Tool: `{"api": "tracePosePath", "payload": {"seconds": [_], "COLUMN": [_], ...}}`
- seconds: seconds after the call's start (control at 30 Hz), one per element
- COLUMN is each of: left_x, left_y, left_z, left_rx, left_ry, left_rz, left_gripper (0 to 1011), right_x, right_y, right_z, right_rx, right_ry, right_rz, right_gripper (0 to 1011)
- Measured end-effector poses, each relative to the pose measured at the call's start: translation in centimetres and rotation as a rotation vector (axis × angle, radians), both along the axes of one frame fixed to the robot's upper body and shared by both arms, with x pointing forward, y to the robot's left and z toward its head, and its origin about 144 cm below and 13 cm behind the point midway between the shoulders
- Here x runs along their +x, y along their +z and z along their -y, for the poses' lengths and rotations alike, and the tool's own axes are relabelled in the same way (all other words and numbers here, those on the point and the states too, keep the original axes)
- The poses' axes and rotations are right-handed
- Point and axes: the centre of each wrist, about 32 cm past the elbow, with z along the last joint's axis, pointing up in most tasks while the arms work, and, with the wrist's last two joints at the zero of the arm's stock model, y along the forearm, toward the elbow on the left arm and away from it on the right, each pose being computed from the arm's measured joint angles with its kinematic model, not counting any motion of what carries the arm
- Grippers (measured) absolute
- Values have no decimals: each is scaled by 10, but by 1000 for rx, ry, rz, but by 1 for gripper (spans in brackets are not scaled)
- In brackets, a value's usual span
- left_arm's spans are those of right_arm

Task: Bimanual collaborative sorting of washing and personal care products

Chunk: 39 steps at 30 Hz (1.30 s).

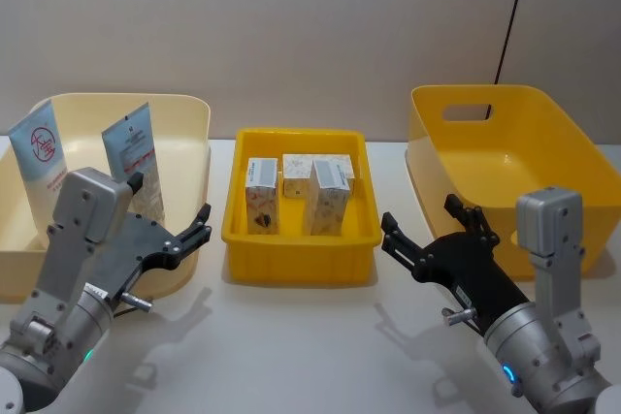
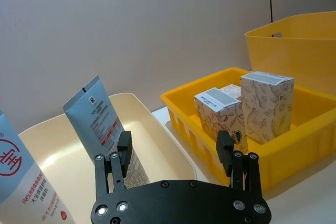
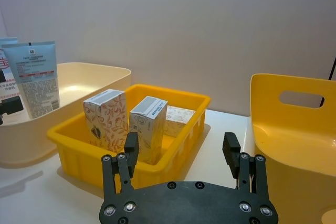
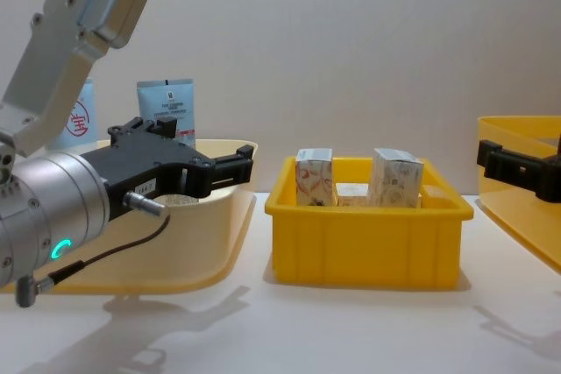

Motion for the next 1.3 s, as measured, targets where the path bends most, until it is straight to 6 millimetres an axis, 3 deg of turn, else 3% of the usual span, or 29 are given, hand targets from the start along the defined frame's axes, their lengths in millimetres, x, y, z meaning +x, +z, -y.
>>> {"api": "tracePosePath", "payload": {"seconds": [1.3], "left_x": [-1], "left_y": [2], "left_z": [-3], "left_rx": [-8], "left_ry": [6], "left_rz": [2], "left_gripper": [1000], "right_x": [0], "right_y": [0], "right_z": [0], "right_rx": [0], "right_ry": [0], "right_rz": [0], "right_gripper": [1001]}}
